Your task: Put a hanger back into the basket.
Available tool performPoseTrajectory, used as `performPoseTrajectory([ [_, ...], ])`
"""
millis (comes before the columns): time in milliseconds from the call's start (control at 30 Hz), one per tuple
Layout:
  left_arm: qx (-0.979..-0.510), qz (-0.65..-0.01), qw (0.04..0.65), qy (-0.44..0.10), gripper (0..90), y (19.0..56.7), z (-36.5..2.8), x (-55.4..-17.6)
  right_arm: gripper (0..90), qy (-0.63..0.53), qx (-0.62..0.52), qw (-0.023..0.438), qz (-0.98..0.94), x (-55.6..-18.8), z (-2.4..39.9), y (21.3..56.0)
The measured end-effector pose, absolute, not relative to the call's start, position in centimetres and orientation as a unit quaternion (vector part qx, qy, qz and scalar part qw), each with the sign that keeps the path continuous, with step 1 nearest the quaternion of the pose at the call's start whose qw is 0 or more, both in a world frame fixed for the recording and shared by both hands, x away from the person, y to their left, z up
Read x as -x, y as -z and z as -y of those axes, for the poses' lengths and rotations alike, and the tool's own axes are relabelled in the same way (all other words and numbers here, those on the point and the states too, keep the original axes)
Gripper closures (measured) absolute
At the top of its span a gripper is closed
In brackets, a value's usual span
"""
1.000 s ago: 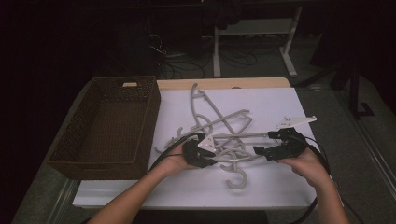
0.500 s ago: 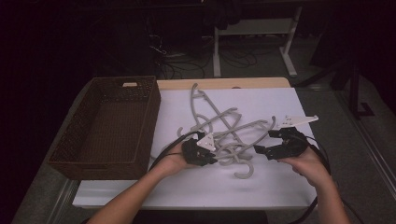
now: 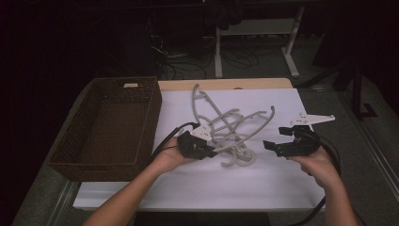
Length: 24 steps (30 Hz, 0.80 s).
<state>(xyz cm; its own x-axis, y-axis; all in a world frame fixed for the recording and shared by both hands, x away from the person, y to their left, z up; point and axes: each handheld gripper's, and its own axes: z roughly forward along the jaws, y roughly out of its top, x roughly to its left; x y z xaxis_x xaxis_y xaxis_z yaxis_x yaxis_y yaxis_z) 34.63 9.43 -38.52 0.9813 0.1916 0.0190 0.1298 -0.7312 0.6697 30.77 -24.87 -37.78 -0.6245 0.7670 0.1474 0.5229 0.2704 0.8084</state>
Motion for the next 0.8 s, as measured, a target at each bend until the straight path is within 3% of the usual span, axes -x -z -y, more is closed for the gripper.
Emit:
performPoseTrajectory([
  [400, -0.917, -0.132, 0.367, -0.087, 81.9, 30.5, -13.0, -36.2, 13.4, -0.447, -0.424, 0.14, -0.775, -31.0, 25.4, 38.8],
  [800, -0.901, -0.181, 0.377, -0.118, 81.9, 25.8, -20.4, -36.8, 11.7, -0.443, -0.425, 0.145, -0.776, -30.7, 23.8, 40.5],
])
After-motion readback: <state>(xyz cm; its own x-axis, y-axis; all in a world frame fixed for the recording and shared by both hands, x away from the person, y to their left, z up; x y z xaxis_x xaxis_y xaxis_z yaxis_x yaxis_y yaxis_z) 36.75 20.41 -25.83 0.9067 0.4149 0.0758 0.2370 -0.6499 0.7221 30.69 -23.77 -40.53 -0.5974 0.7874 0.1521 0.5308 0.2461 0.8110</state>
